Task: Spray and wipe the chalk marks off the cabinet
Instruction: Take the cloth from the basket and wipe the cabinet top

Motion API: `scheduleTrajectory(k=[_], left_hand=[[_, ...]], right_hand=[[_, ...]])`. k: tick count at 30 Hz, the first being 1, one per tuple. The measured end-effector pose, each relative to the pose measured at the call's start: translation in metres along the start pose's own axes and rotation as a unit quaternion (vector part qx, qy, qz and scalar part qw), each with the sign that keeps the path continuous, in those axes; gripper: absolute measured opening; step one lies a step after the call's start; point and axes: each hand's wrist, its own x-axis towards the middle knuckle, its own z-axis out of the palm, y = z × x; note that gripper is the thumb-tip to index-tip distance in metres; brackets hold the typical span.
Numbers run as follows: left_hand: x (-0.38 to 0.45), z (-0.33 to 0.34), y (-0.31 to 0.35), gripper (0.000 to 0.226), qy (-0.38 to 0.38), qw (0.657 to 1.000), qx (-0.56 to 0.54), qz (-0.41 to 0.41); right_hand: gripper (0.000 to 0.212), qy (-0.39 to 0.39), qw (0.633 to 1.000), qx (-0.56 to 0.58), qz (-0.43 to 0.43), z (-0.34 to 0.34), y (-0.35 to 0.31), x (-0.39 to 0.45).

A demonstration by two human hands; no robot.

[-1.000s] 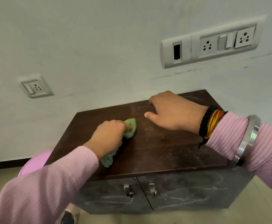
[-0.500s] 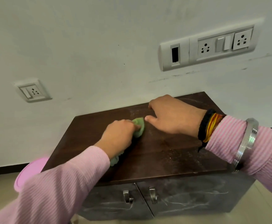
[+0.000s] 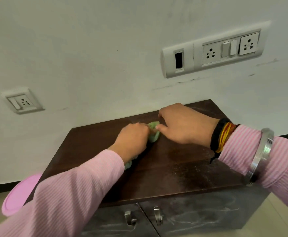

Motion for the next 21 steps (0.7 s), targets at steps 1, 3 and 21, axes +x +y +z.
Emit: scheduleTrajectory(k=[1,3,21], left_hand=[[0.008,0.001,-0.009,0.054,-0.001,1.000,0.002,-0.022],[0.011,0.003,-0.029,0.059,-0.021,0.998,0.005,-0.064],[0.045,0.022,-0.071,0.041,-0.016,0.991,0.013,-0.132]], right_hand=[[0.038,-0.003,1.000,-0.004,0.002,0.001,0.002,0.000],[0.040,-0.012,1.000,-0.013,0.005,0.004,0.005,0.000],[0.040,-0.015,0.998,-0.042,0.050,0.002,0.027,0.012]])
